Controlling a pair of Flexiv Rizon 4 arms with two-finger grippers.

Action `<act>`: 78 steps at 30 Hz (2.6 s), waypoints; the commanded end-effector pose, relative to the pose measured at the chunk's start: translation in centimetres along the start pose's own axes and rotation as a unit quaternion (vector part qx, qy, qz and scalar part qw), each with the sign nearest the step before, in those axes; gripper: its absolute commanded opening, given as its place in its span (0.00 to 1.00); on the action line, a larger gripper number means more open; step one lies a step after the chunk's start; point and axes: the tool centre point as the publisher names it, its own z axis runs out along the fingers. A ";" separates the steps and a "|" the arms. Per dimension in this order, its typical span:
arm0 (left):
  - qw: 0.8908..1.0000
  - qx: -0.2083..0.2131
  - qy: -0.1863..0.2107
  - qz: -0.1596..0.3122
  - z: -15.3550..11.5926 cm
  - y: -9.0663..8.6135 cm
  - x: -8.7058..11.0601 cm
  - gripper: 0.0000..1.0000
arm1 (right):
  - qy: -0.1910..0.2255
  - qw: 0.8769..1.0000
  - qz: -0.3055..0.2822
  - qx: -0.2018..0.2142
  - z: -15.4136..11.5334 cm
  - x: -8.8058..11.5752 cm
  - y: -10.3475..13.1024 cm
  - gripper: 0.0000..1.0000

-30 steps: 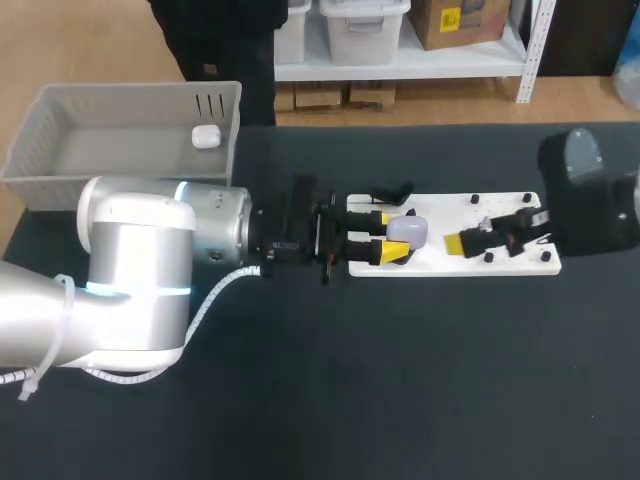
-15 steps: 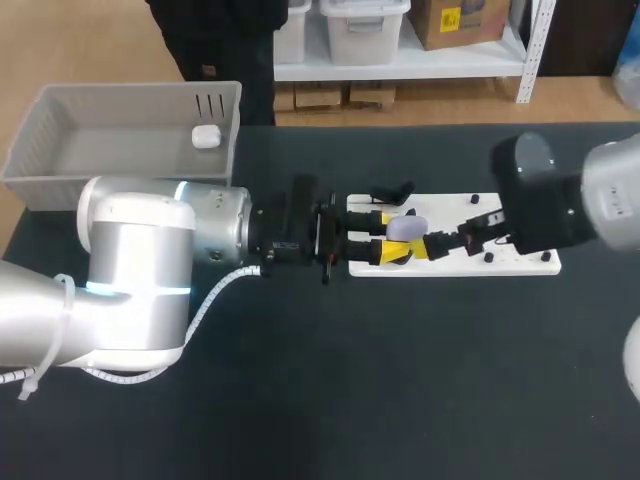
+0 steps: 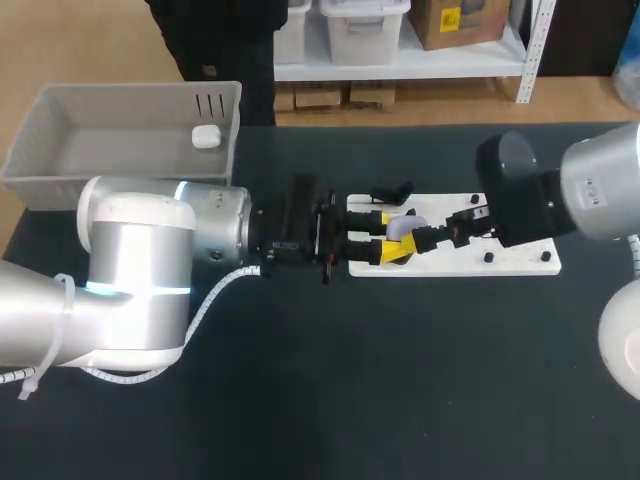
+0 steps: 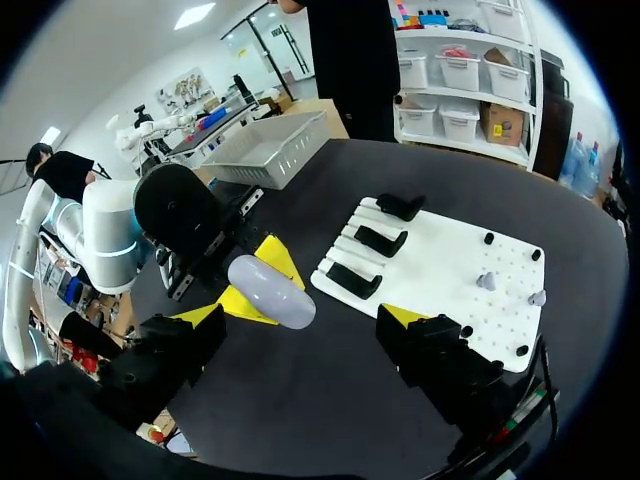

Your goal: Pick up each earbud case from the left stands, insert the matching earbuds, close the lid, and place the case in the box.

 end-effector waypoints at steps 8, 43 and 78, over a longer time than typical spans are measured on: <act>1.000 -0.002 -0.001 0.001 0.0 -0.1 0.1 0.00 | -0.002 1.000 0.014 -0.017 0.5 -0.4 -1.2 1.00; 1.000 -0.002 -0.001 0.001 0.0 -0.1 0.1 0.00 | 0.147 0.945 -0.053 0.286 -7.2 -2.3 -9.8 1.00; 1.000 -0.002 -0.001 0.001 0.0 -0.1 0.1 0.00 | 0.290 0.869 0.086 0.392 -4.7 1.3 -19.3 0.73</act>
